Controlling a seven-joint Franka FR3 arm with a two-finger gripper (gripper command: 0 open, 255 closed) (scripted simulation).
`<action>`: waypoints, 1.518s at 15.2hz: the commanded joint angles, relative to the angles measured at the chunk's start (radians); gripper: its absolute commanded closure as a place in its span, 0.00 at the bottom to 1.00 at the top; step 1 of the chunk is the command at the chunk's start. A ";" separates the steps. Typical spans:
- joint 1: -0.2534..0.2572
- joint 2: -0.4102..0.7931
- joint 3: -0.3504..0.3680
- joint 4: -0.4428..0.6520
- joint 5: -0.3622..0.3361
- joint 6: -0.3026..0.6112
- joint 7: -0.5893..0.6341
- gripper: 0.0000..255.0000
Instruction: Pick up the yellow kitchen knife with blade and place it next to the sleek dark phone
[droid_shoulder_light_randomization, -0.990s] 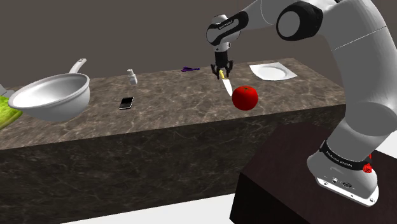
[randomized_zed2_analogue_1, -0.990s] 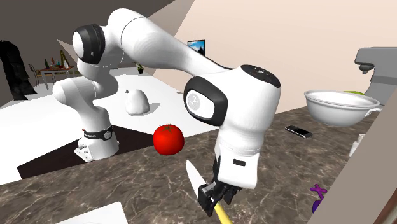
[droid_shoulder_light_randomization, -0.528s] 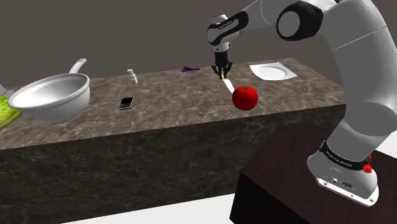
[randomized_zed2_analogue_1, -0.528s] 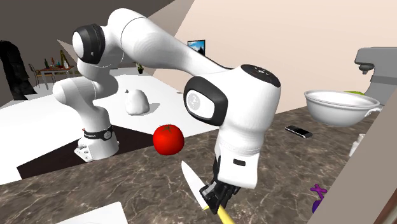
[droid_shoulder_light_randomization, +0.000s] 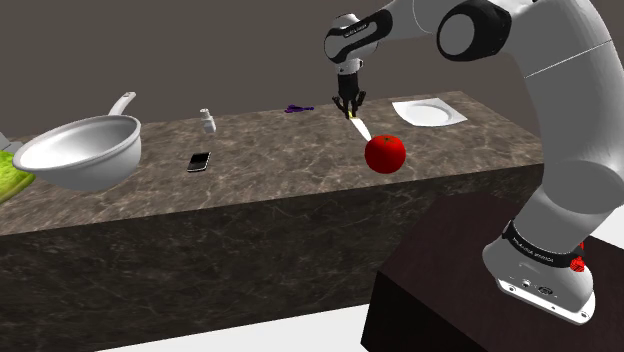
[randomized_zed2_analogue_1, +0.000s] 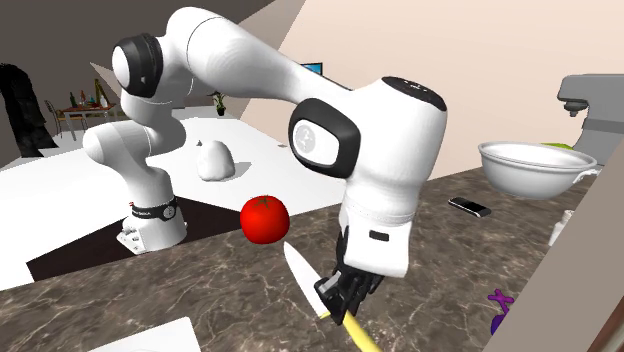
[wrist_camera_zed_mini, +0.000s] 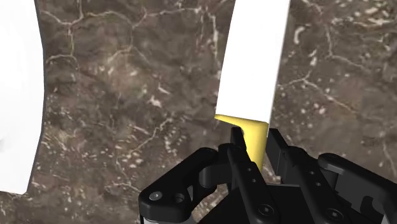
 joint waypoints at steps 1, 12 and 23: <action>0.000 -0.014 0.000 0.004 -0.001 -0.019 0.000 1.00; 0.030 -0.074 0.007 0.023 -0.002 -0.097 0.036 1.00; 0.191 -0.165 0.062 -0.124 0.003 -0.039 0.242 1.00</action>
